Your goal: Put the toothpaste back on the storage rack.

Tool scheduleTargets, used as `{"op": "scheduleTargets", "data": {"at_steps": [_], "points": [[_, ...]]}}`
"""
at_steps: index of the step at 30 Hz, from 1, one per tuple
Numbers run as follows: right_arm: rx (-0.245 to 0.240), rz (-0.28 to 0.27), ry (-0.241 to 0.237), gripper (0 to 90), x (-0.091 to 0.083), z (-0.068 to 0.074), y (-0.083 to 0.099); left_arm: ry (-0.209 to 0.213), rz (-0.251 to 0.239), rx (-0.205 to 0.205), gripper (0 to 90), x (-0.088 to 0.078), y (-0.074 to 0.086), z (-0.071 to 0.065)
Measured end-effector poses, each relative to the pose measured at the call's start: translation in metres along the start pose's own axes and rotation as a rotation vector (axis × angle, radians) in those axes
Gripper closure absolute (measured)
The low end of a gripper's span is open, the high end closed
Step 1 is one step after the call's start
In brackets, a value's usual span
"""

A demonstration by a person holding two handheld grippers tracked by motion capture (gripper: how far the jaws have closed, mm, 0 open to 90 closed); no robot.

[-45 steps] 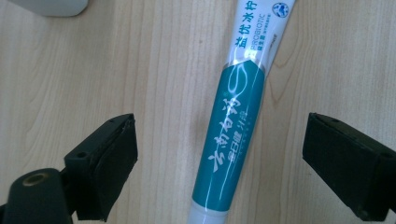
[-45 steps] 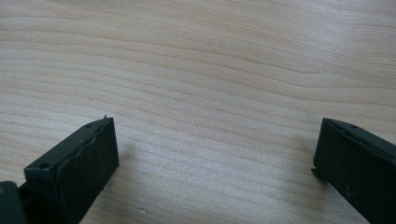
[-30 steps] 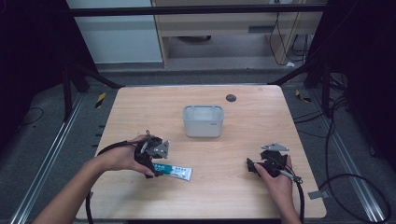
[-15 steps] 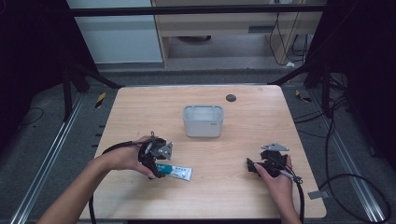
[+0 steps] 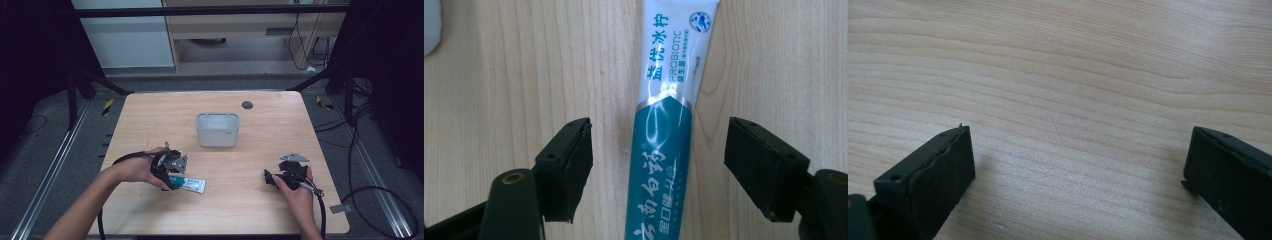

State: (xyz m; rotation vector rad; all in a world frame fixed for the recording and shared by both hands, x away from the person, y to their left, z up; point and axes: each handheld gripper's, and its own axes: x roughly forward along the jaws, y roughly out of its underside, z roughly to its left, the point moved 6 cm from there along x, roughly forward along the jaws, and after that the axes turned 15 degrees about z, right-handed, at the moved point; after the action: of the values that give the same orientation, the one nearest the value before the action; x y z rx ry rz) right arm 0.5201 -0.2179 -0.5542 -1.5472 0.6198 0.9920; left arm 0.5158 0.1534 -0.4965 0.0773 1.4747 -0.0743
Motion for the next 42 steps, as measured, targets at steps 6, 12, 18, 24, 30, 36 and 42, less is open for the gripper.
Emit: {"op": "scheduleTargets", "data": {"at_steps": [6,12,18,24,30,36,42], "points": [[0.0,0.0,0.0,0.4,0.0,0.0,0.0,-0.003,0.029,0.023,33.5,0.006,0.0,-0.001],[0.001,0.0,-0.001,0.3,0.0,0.0,0.0,-0.002,0.032,0.032,37.8,0.013,-0.002,0.0],[0.001,0.0,-0.001,0.4,0.0,0.0,0.0,0.013,0.043,0.038,42.8,0.017,-0.006,-0.001],[0.0,0.0,0.001,0.4,0.0,0.0,0.0,0.012,0.047,0.05,45.7,0.019,-0.007,0.0],[0.0,0.0,0.0,0.4,0.0,0.0,0.0,0.021,0.048,0.037,49.4,0.02,-0.007,0.001],[0.001,0.0,-0.001,0.4,0.0,0.0,0.0,0.021,0.06,0.056,51.5,0.02,-0.006,0.001],[0.0,0.0,0.001,0.4,0.0,0.0,0.0,0.023,0.068,0.061,52.4,0.021,-0.006,0.0]]}}
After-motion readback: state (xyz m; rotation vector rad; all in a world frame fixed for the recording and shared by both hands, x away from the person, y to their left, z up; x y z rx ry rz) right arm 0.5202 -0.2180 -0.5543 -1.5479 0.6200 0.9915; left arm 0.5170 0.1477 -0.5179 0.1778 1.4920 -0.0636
